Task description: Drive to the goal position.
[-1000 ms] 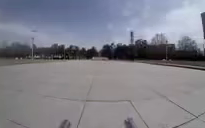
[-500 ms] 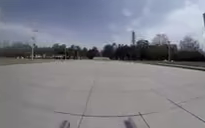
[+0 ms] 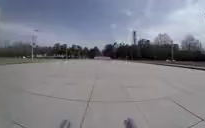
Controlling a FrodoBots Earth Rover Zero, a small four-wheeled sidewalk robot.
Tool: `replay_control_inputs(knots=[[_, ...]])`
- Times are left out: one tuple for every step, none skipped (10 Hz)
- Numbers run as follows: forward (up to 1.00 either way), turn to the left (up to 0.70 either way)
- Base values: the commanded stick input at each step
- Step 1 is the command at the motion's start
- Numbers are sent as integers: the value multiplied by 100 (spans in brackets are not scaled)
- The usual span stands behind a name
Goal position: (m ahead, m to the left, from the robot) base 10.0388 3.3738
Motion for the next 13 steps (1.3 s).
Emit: replay_control_inputs(knots=[[85, 0], [85, 0], [85, 0], [85, 0], [85, 0], [85, 0], [85, 0], [85, 0], [85, 0], [85, 0], [85, 0], [85, 0], [85, 0]])
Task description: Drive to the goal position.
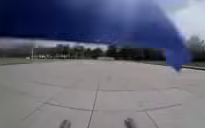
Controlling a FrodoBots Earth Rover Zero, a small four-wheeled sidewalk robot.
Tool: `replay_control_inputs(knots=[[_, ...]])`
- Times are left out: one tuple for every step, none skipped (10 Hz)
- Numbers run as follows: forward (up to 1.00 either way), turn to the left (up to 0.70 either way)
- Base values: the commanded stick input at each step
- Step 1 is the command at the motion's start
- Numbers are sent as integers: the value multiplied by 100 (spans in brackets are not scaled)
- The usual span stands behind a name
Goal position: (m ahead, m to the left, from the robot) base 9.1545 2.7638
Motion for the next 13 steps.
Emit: replay_control_inputs(knots=[[85, 0], [85, 0], [85, 0], [85, 0], [85, 0], [85, 0], [85, 0], [85, 0], [85, 0], [85, 0], [85, 0], [85, 0], [85, 0]])
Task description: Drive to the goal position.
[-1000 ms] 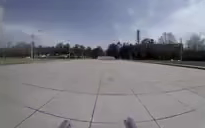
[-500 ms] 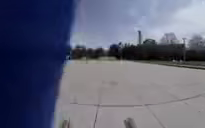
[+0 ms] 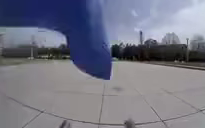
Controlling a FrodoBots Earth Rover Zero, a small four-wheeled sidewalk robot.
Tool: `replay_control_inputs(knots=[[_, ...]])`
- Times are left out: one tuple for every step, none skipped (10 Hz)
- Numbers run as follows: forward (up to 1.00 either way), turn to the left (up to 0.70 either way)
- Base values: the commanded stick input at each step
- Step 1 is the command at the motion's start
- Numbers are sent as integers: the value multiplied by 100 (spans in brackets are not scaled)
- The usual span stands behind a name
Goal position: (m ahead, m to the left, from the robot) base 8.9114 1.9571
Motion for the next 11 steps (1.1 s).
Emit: replay_control_inputs(knots=[[85, 0], [85, 0], [85, 0], [85, 0], [85, 0], [85, 0], [85, 0], [85, 0], [85, 0], [85, 0], [85, 0]])
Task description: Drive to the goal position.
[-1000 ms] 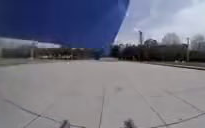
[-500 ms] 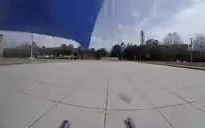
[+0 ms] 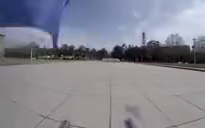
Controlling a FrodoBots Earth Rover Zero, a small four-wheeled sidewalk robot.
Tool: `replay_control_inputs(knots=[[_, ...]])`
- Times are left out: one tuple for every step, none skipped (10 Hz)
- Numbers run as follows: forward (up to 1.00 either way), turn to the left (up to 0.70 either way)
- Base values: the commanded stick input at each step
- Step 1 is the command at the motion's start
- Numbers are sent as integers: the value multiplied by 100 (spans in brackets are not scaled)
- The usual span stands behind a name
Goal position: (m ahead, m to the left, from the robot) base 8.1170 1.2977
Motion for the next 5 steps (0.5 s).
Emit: replay_control_inputs(knots=[[85, 0], [85, 0], [85, 0], [85, 0], [85, 0]])
